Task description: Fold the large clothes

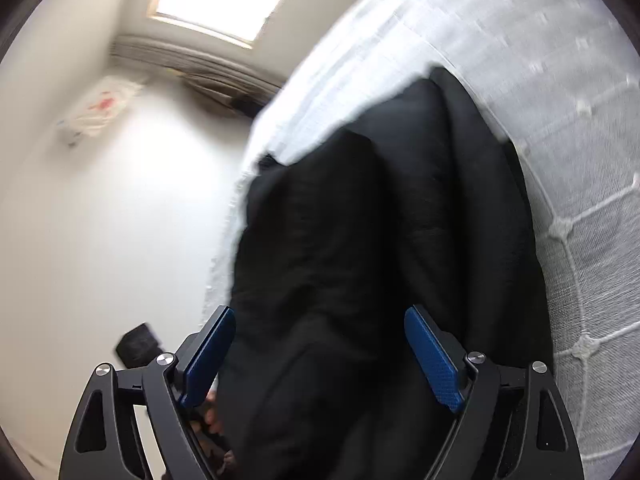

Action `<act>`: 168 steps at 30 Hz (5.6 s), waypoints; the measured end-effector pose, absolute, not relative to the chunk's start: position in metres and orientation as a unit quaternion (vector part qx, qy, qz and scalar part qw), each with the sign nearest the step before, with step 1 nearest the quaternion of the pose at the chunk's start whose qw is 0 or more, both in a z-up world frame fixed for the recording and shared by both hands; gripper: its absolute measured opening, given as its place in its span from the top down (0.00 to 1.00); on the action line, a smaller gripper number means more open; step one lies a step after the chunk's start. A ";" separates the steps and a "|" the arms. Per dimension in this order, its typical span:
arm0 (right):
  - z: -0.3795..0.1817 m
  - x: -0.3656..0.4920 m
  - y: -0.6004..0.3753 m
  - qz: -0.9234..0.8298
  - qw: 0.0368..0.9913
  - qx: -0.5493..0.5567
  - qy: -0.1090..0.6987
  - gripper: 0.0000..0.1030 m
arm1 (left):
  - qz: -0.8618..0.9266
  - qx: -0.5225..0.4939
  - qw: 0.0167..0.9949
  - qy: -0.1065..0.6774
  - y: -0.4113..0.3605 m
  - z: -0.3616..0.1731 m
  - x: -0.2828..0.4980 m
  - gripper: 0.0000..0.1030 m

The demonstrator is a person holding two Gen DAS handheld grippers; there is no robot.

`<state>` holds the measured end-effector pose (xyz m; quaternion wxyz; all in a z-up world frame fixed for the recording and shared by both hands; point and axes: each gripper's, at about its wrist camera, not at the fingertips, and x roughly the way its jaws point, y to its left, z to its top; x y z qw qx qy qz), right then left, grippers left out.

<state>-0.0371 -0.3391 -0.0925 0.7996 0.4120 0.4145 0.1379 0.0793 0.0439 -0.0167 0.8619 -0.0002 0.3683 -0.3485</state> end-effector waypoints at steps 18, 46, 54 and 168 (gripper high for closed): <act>-0.074 -0.068 -0.391 -0.007 0.870 0.306 0.386 0.91 | -0.359 -0.035 0.835 0.416 0.011 -0.026 0.088 0.01; -0.115 -0.098 -0.382 0.147 0.739 0.523 0.399 0.54 | -0.363 -0.062 0.807 0.462 -0.002 -0.044 0.083 0.01; -0.025 -0.132 -0.358 0.130 0.908 0.284 0.278 0.70 | -0.378 -0.063 0.829 0.407 -0.009 -0.028 0.063 0.01; -0.064 -0.207 -0.298 -0.293 0.850 0.171 0.402 0.00 | -0.278 0.081 0.831 0.474 -0.078 -0.020 -0.024 0.01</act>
